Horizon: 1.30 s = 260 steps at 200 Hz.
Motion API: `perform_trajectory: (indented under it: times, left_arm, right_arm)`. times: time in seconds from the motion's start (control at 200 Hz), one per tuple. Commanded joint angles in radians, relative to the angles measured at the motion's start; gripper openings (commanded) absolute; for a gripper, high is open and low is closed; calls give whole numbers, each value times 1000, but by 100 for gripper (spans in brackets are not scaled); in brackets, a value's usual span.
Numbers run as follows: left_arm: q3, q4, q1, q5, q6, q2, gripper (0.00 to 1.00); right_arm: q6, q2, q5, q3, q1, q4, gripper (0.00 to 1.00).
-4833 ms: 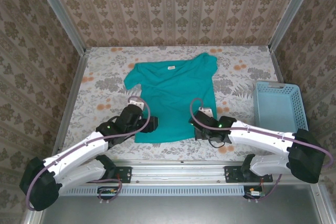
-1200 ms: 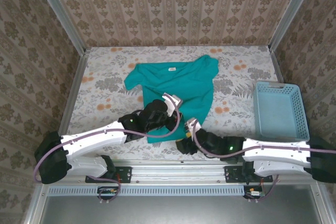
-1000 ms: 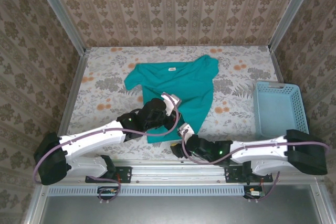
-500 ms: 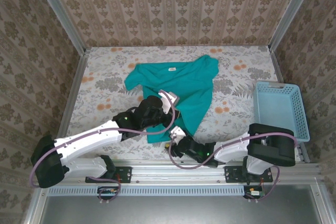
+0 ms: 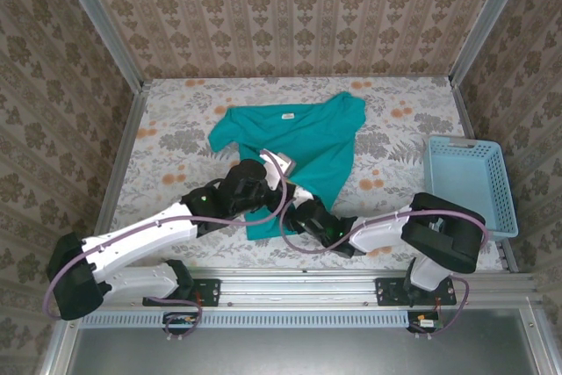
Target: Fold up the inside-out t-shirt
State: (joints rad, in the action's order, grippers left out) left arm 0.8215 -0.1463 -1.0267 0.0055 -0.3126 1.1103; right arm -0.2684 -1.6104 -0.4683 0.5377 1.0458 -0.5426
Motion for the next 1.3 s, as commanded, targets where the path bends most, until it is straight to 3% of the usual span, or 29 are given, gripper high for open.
perform_trajectory:
  times: [0.0,0.175,0.46,0.805,1.295]
  left_arm:
    - [50,-21,-3,40,23,-35,0]
    - [98,-56,-6,65,14,-45,0]
    - [151,-55,-12,97,-14,-94,0]
    - [450,-211,-74,7,-2,-27,0]
    - [647,-219,-144,-19,10,59,0]
  right_arm:
    - [-9,-3,-29,14,-13,-10,68]
    - [-16,-26,-133,54,-28,-11,69]
    - [-57,-91,-184,171,-111,4,71]
    - [-160,-193,-171,405,-210,293,93]
    - [-293,-494,-86,880,-297,851,100]
